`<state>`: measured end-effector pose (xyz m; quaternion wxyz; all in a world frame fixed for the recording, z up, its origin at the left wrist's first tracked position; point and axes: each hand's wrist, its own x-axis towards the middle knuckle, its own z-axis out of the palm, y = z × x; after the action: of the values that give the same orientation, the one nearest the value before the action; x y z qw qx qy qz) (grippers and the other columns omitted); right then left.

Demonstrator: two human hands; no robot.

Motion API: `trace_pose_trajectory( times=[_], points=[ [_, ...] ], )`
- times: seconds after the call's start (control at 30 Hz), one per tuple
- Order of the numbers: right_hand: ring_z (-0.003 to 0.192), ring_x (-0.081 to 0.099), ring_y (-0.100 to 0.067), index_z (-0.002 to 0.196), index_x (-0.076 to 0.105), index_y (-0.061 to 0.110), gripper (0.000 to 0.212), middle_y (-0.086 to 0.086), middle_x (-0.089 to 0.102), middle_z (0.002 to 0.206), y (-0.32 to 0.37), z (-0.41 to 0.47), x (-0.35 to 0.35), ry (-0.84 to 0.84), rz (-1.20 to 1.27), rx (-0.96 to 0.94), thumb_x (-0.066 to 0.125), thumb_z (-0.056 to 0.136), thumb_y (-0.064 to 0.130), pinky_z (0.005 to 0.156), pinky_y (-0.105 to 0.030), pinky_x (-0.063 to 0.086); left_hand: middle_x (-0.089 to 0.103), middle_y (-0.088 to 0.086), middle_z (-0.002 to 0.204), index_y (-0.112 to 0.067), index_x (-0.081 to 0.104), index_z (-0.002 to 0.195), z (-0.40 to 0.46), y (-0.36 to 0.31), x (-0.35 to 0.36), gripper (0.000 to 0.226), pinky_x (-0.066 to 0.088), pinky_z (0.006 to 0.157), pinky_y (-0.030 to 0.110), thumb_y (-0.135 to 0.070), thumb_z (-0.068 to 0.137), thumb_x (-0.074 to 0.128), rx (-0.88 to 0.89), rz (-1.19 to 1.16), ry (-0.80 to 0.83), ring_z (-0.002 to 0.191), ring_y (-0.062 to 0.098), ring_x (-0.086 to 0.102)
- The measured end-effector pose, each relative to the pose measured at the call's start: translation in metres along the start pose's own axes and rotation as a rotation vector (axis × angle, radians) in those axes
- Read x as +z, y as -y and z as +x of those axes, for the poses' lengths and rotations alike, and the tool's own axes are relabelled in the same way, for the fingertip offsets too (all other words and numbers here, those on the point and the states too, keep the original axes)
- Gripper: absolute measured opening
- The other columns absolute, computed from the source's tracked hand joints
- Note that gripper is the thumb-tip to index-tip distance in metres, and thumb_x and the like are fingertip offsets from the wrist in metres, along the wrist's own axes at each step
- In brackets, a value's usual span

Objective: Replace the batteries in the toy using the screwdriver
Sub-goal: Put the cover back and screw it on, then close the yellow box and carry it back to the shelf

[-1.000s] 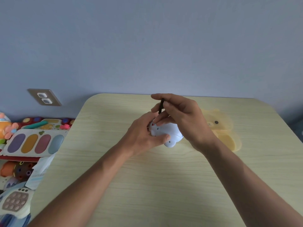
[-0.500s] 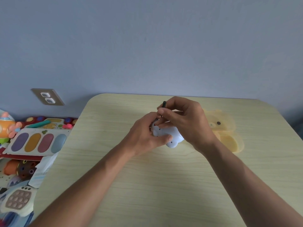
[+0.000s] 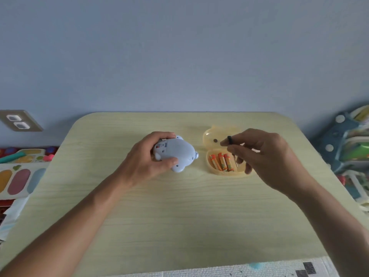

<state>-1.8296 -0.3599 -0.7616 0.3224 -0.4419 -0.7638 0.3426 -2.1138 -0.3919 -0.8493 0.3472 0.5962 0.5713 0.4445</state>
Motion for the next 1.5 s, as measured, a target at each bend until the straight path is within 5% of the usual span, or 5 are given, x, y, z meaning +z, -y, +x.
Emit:
trace_pose_trajectory(
  times=[0.5,0.73,0.9,1.13,1.5],
  points=[
    [0.068,0.048,0.000,0.086,0.076,0.034,0.008,0.018,0.064,0.079,-0.060,-0.050,0.003,0.096,-0.606,-0.082,0.077,0.080,0.041,0.053,-0.022,0.044,0.068,-0.008,0.131,-0.029,0.064,0.129,0.000,-0.007,0.001,0.064,0.057,0.097,0.044,-0.048,0.069,0.075,0.031,0.096,0.009,0.116,0.014,0.066],
    [0.067,0.055,0.005,0.093,0.076,0.036,0.028,0.019,0.066,0.081,-0.061,-0.047,-0.019,0.063,-0.499,-0.064,0.072,0.074,0.055,0.055,-0.021,0.048,0.052,-0.033,0.132,-0.042,0.054,0.136,0.002,-0.045,0.003,0.077,0.033,0.095,0.000,-0.069,0.066,0.065,0.106,0.343,-0.094,0.122,-0.018,0.044],
    [0.081,0.066,-0.003,0.099,0.074,0.036,0.031,0.016,0.071,0.090,-0.066,-0.028,-0.045,-0.090,-0.217,0.081,0.077,0.071,0.049,0.070,-0.025,0.056,0.043,-0.018,0.152,-0.032,0.035,0.156,0.015,-0.080,0.038,0.114,0.032,0.112,0.023,-0.075,0.060,0.077,0.064,0.614,0.062,0.141,0.003,0.032],
    [0.130,0.039,-0.017,0.155,0.021,0.030,0.120,0.011,0.041,0.145,-0.083,0.005,-0.046,0.287,-0.297,0.360,0.090,0.058,0.048,0.109,-0.046,0.040,0.045,0.007,0.156,-0.011,0.011,0.162,0.044,-0.095,0.070,0.151,0.012,0.129,0.040,-0.089,0.050,0.074,-0.009,1.106,0.375,0.150,0.024,0.032],
    [0.114,0.048,-0.018,0.146,0.032,0.031,0.116,0.014,0.049,0.130,-0.096,0.021,-0.032,0.232,-0.227,0.304,0.094,0.047,0.044,0.098,-0.045,0.049,0.056,-0.001,0.148,-0.022,0.027,0.158,0.050,-0.084,0.075,0.131,0.039,0.112,0.034,-0.071,0.053,0.089,0.025,1.032,0.261,0.137,0.020,0.051]
  ],
)
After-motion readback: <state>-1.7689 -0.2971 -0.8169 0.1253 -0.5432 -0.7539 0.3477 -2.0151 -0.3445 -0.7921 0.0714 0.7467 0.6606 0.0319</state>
